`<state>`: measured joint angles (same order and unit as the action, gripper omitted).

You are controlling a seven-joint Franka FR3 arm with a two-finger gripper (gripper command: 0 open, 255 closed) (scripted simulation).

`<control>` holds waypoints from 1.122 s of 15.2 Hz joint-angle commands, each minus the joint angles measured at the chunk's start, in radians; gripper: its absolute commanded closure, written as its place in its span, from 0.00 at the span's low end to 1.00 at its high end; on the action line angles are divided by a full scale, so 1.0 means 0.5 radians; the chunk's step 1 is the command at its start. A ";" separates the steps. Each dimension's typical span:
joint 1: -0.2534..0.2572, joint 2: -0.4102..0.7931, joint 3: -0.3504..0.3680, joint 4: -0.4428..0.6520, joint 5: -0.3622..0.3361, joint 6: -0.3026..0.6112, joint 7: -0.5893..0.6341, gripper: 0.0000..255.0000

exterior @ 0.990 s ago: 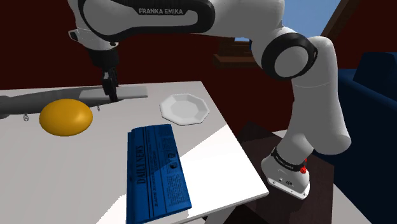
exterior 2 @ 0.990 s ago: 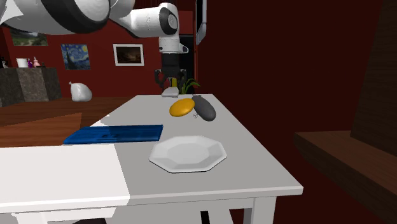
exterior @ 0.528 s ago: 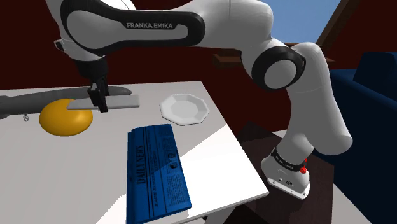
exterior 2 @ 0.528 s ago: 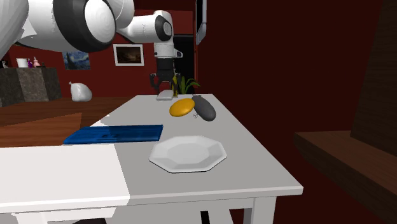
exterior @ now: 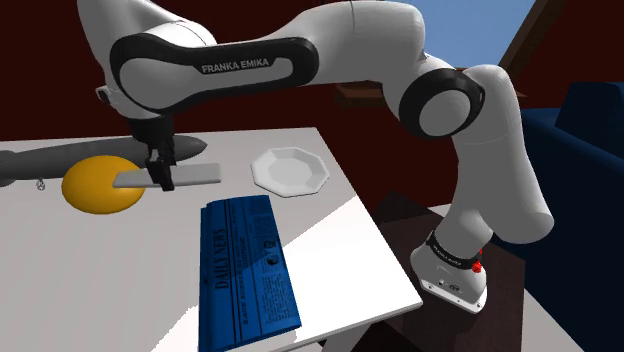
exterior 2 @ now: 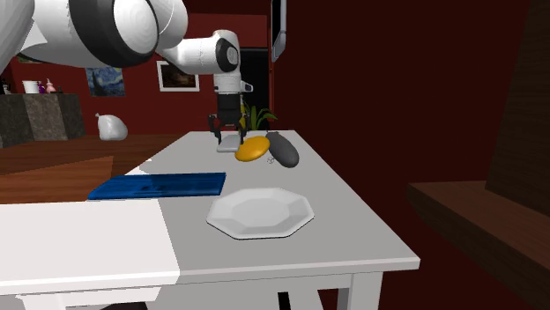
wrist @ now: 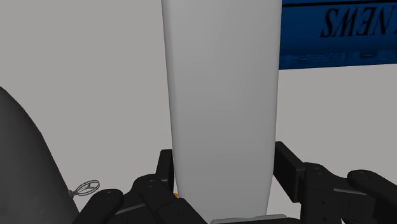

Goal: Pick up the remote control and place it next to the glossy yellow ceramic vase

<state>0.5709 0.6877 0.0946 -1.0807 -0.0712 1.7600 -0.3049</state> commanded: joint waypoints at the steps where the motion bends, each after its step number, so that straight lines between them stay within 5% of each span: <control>1: -0.002 0.010 -0.001 -0.042 -0.001 0.054 0.001 1.00; 17: -0.008 0.073 -0.006 -0.305 -0.010 0.379 0.012 1.00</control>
<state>0.5673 0.7179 0.0924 -1.2241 -0.0757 1.9425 -0.2988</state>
